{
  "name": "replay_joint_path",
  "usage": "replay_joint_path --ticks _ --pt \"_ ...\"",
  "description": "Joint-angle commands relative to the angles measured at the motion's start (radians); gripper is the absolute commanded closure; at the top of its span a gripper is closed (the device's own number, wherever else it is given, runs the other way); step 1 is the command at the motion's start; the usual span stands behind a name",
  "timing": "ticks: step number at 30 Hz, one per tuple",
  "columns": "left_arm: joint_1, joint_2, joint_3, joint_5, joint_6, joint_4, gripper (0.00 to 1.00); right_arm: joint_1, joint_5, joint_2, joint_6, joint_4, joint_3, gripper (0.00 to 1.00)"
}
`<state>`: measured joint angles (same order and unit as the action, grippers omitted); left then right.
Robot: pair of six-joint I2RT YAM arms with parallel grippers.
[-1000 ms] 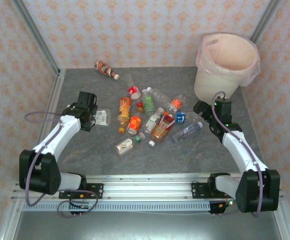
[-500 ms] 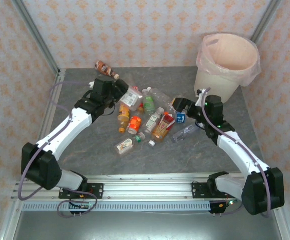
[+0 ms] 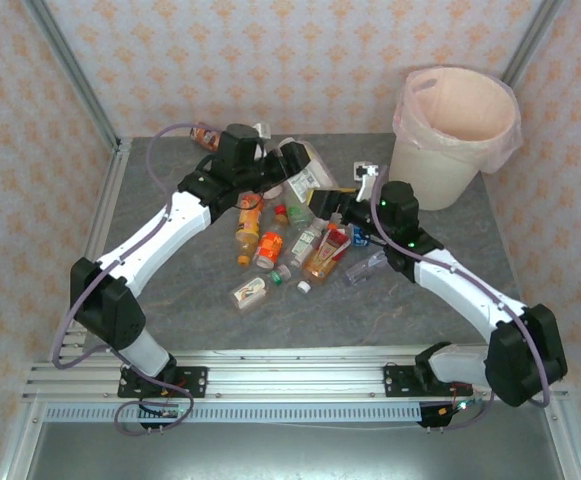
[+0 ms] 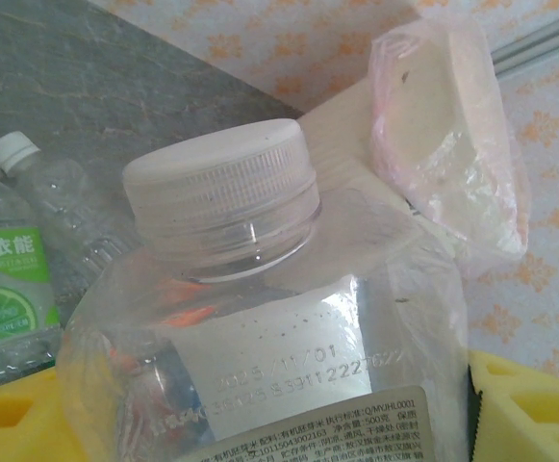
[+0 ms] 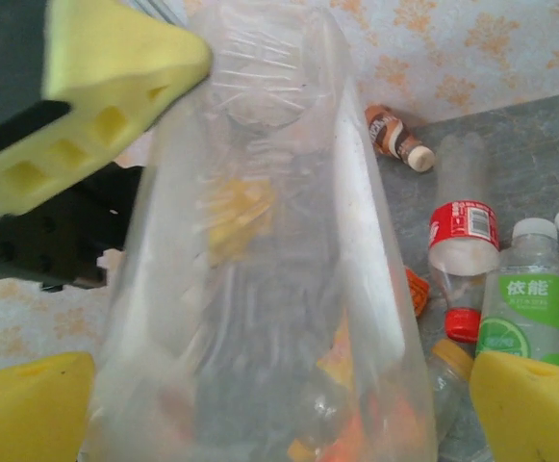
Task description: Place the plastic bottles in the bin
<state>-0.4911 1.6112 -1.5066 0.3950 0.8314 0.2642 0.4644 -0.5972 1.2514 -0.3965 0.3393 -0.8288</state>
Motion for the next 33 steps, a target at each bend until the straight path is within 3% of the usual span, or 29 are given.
replay_joint_path --ticks 1,9,14,25,30,33 --pt "-0.019 0.006 -0.034 0.038 -0.029 -0.046 0.31 0.02 0.077 0.014 -0.008 0.111 -0.021 0.01" --pt "-0.025 0.01 -0.018 0.057 -0.02 -0.081 0.32 0.021 0.107 0.023 0.041 0.08 -0.033 0.09" --pt "-0.026 0.019 -0.014 0.064 -0.018 -0.103 0.32 0.02 0.116 0.019 0.079 0.021 -0.048 0.25" --pt "-0.026 0.031 -0.03 0.073 -0.012 -0.089 0.3 0.02 0.129 0.02 0.1 0.009 -0.044 0.47" --pt "-0.026 0.035 -0.05 0.079 -0.017 -0.064 0.19 0.02 0.156 0.014 0.125 -0.006 -0.041 0.51" --pt "-0.024 0.039 -0.136 0.068 -0.089 0.052 0.08 0.02 0.192 0.002 0.132 -0.029 -0.042 0.55"
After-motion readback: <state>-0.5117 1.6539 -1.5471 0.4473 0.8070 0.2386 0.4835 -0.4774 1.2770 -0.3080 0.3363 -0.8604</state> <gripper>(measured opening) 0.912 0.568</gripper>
